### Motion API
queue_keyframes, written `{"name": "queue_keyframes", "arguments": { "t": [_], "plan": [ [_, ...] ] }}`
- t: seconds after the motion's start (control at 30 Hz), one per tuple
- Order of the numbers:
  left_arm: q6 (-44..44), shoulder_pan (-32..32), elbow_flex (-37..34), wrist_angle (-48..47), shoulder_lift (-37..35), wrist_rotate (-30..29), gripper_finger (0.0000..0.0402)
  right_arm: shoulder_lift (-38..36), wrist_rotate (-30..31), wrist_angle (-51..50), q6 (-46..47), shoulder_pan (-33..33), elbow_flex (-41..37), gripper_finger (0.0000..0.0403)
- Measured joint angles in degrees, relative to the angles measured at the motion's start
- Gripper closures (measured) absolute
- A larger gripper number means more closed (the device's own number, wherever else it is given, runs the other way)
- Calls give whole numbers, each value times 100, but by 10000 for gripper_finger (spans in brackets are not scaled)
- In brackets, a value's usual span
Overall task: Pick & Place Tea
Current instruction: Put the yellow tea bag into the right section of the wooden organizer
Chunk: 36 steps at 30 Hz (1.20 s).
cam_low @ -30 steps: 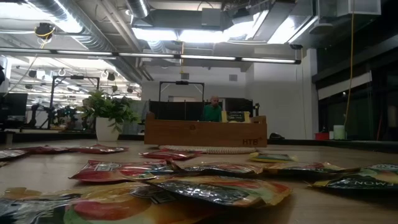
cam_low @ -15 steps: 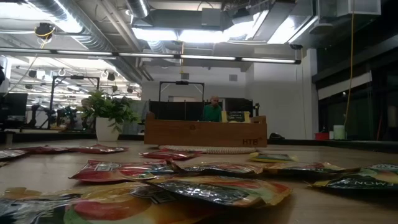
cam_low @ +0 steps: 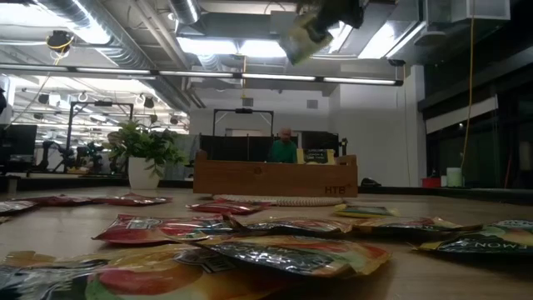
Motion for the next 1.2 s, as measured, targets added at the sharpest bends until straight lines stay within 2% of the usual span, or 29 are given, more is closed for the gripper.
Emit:
{"name": "queue_keyframes", "arguments": {
  "t": [0.27, 0.8, 1.2],
  "plan": [
    [-3, 0, 0, -1, 2, 0, 366, 220, -661, -520, -765, -525, -7, 403],
    [-153, 0, 0, -41, 4, 2, 364, 1227, -779, -1378, -1982, -842, -7, 403],
    [-151, 0, 0, -63, 4, 2, 365, 1622, -774, -1396, -2010, -855, 0, 403]
  ]
}}
